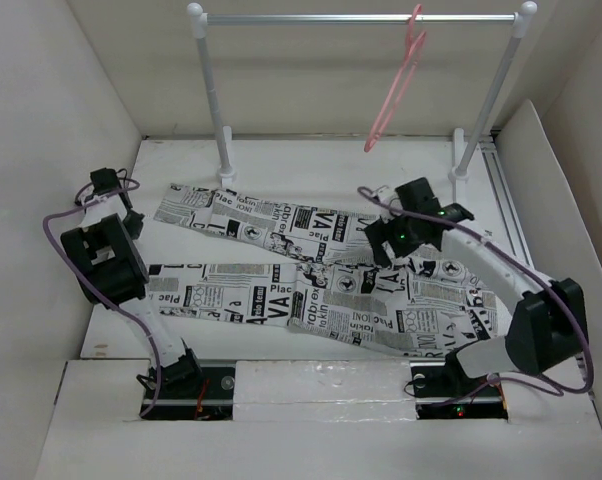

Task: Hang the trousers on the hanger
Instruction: Flatten out the trousers at the center of the board.

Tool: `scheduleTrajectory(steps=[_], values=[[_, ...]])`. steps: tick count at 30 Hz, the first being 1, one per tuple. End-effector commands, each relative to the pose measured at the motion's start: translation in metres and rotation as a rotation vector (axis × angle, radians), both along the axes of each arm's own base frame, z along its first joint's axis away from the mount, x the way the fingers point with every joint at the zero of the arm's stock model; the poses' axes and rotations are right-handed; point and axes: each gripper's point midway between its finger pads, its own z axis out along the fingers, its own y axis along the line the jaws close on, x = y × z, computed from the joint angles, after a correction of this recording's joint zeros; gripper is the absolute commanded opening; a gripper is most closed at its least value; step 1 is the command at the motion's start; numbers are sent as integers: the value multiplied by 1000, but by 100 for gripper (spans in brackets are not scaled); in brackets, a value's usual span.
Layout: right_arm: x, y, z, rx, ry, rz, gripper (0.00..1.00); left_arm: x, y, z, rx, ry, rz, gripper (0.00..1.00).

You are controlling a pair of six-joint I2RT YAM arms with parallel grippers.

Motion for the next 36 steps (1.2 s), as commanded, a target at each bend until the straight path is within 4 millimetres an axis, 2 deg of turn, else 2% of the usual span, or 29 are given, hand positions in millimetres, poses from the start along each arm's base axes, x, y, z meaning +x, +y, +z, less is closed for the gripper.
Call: scheduleTrajectory(steps=[1,2,3,4,5,6,7,8,9,10,11,12,13,14,15,16,17,18,19,20,22,25,29,30,31,32,33,35,36], values=[[33,-38,29,141,-99,-274,86,-10,16,50,75,-105,124,0],[43,-45,38,200,-138,-321,86,-9,15,67,83,-155,132,0],[49,-56,41,235,-154,-376,86,-10,12,71,76,-176,131,0],[57,-84,40,288,-155,-528,86,7,-6,82,48,-250,55,0],[63,-94,36,334,-177,-579,86,15,-19,95,45,-298,14,0],[68,-108,36,358,-199,-644,85,22,-34,100,40,-316,-29,0],[72,-136,33,381,-209,-759,86,35,-51,108,32,-359,-97,23],[76,-152,33,378,-227,-808,86,47,-83,104,28,-341,-208,31],[77,-168,28,354,-230,-859,86,57,-95,111,34,-341,-253,37],[79,-195,27,326,-254,-935,87,61,-108,107,41,-310,-298,50],[83,-214,32,308,-275,-977,87,69,-127,94,51,-264,-376,55],[82,-230,30,291,-269,-1014,87,80,-133,98,65,-269,-407,62],[82,-246,18,267,-243,-1058,90,82,-140,92,46,-241,-439,63],[79,-272,15,256,-249,-1127,90,88,-141,72,23,-196,-446,63],[82,-285,15,258,-254,-1147,93,97,-142,74,14,-208,-449,63],[82,-295,-4,252,-202,-1180,96,101,-146,69,-6,-204,-458,63],[83,-305,-7,271,-187,-1190,96,105,-144,54,-30,-183,-451,63],[92,-309,-6,264,-192,-1161,96,111,-139,52,-52,-191,-434,63],[94,-310,-13,257,-162,-1144,96,114,-146,47,-128,-210,-447,63],[94,-310,-35,245,-82,-1140,96,114,-147,27,-198,-193,-433,62],[101,-305,-52,259,-22,-1064,94,109,-137,11,-342,-220,-345,57],[103,-301,-65,273,11,-1027,84,97,-119,-7,-349,-221,-272,53],[95,-294,-87,291,66,-1042,80,76,-94,-25,-340,-139,-209,51],[95,-295,-89,289,68,-1055,67,68,-89,-27,-335,-133,-189,51],[95,-295,-89,289,68,-1055,67,69,-89,-21,-329,-145,-193,51],[95,-295,-90,293,64,-1057,57,66,-85,-20,-323,-146,-183,51],[97,-296,-88,294,55,-1061,35,62,-83,-20,-309,-139,-180,51],[97,-299,-83,285,46,-1074,18,58,-80,-13,-279,-139,-186,51],[99,-300,-79,286,35,-1078,6,54,-79,-13,-268,-132,-182,50]])
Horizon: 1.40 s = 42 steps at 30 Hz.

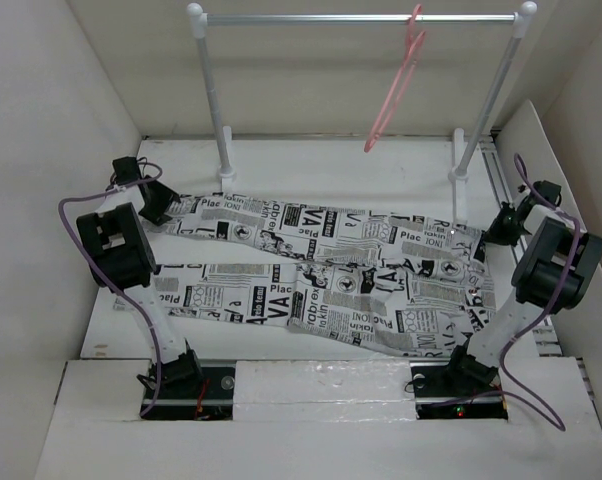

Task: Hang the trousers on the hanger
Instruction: Flatten out the trousers at the center of the board.

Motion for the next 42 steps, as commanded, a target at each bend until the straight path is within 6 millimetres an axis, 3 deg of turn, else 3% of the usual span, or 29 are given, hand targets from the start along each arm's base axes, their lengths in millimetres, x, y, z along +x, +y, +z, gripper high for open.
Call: scheduleTrajectory(steps=[1,3,7,10,12,13,14,16,17,18,19,21,23,24,25,26,27,28,29,30,31,32,33,34,36,37,38,40,42], values=[[8,-2,19,-20,-56,-9,3,-36,8,-4,57,100,23,50],[15,-4,39,-55,-109,-29,0,-39,10,2,78,85,34,48],[26,-20,113,-174,-279,-90,0,-40,15,34,121,25,61,46],[40,-26,150,-209,-390,-101,0,-42,20,49,149,-3,85,43],[52,-25,155,-201,-409,-92,0,-42,22,53,163,-14,99,43],[63,-28,169,-203,-437,-82,0,-41,23,53,165,-13,101,43],[74,-28,150,-179,-400,-71,0,-39,24,56,168,-19,100,43],[85,-25,132,-157,-340,-33,0,-42,26,45,172,21,102,43],[98,-27,141,-175,-337,-17,1,-44,26,42,173,34,102,43],[101,-33,112,-168,-262,-8,14,-48,26,39,173,52,106,43],[100,-26,101,-141,-216,5,14,-50,26,41,177,50,105,44],[103,-25,94,-128,-190,32,58,-55,25,44,185,45,104,45],[104,-17,108,-128,-236,40,75,-58,24,68,203,-10,107,46],[96,-9,103,-98,-236,35,83,-64,29,74,237,-13,129,47],[99,3,133,-101,-322,57,87,-69,30,92,260,-48,138,48],[99,23,140,-86,-348,86,90,-72,26,98,275,-52,133,48],[91,40,134,-62,-350,102,91,-85,23,95,293,-23,133,49],[83,56,162,-78,-409,120,91,-94,22,108,305,-43,138,50],[78,73,167,-76,-432,144,90,-103,20,106,308,-23,138,50],[76,106,175,-69,-472,202,86,-123,18,95,312,43,147,50],[48,146,155,-35,-452,254,73,-144,14,95,316,73,157,48],[44,147,175,-49,-499,256,73,-150,13,87,311,93,154,48],[34,182,175,-23,-514,322,63,-169,10,77,306,163,158,48],[15,199,156,-1,-478,349,57,-180,6,73,302,184,158,48],[-9,229,169,20,-539,422,46,-214,1,48,281,298,167,47],[-22,250,166,35,-537,486,46,-222,1,45,273,310,180,47],[-36,260,151,42,-512,523,46,-230,-1,38,270,334,181,47],[-64,282,144,50,-496,656,47,-252,-9,23,250,393,189,45],[-77,293,140,50,-479,721,49,-254,-11,20,241,388,197,44]])
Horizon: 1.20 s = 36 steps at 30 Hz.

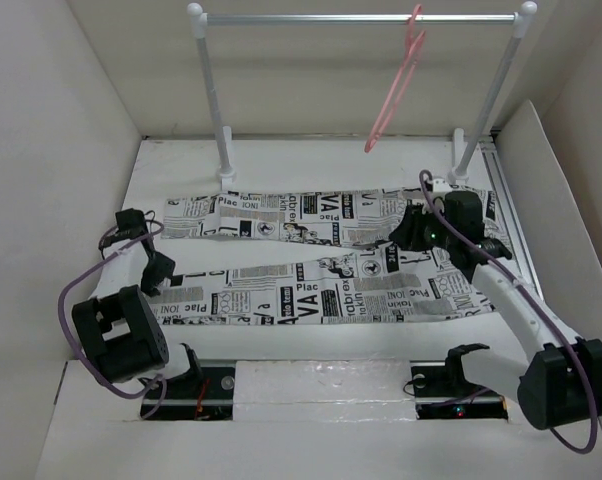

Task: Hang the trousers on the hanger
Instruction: Flatten out the trousers at the center of the board, then fold the trousers at the center of the board.

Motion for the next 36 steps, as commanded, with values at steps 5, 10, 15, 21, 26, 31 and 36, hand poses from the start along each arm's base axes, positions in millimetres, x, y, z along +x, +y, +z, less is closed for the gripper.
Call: scheduleTrajectory(steps=[5,10,15,21,26,31,36], values=[[-37,28,-6,-66,-12,159,52,-5,-26,-15,-151,6,50,34],[-38,29,16,-73,-61,166,53,0,-33,-51,-222,68,65,26],[-40,22,40,-94,-94,142,54,3,-10,-72,-129,160,71,17],[-36,18,61,-95,-145,118,54,47,13,-73,-81,147,72,14],[-31,9,59,-127,-121,110,55,98,32,-61,-60,96,71,14],[-34,12,54,-125,-114,130,55,118,43,-56,-35,80,60,15],[-33,22,51,-117,-108,192,61,134,41,-15,-39,-12,2,17]])
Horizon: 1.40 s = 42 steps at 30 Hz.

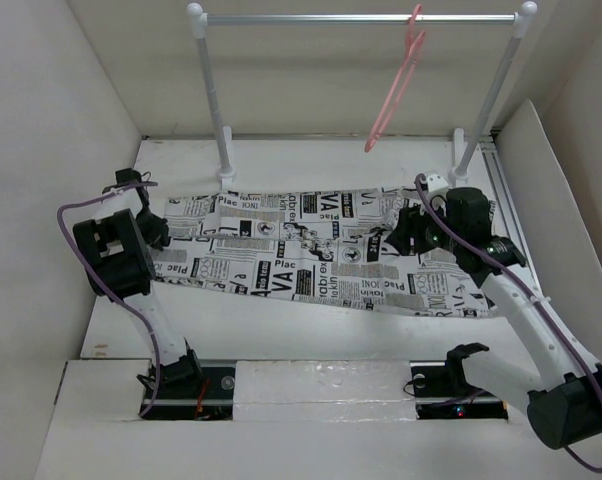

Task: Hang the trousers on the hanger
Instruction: Fold the trousers at the center of the board.

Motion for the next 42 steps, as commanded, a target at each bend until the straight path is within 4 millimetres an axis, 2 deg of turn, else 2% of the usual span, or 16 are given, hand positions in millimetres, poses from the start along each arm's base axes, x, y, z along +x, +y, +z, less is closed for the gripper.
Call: scheduleTrajectory(steps=[1,3,5,6,7,8,10,11,12,14,16,23,30,36,38,42], values=[[5,9,15,4,-48,60,63,19,14,34,77,-125,-33,19],[4,12,15,3,-44,76,68,17,16,72,130,-211,-50,29],[-1,18,12,-16,-47,124,71,6,17,89,170,-234,-58,45],[-2,17,10,-23,-47,130,71,-2,21,112,220,-277,-42,48],[-5,20,9,-23,-48,145,71,-10,20,116,230,-282,-39,51],[-9,23,3,-25,-40,160,71,-28,19,103,224,-245,-12,51],[-13,25,1,-15,-37,180,61,-47,15,105,236,-244,33,51],[-16,28,0,-12,-39,195,49,-67,11,84,208,-192,61,51],[-20,30,-4,-14,-31,206,19,-77,16,78,186,-195,132,51],[-25,32,-3,-16,-38,219,0,-91,11,52,81,-189,185,50],[-32,31,-9,-30,-28,227,0,-108,26,35,21,-177,282,49],[-55,24,-31,-31,30,233,37,-100,48,16,29,-198,317,46],[-66,18,-40,-9,78,164,45,-98,51,-15,0,-127,327,42],[-67,-24,-68,-66,200,-64,70,-89,49,-25,-26,-144,288,28],[-69,-41,-79,-81,262,-136,74,-79,48,-23,-47,-181,245,2],[-73,-83,-92,-62,339,-340,80,-70,48,-17,-46,-193,193,0]])
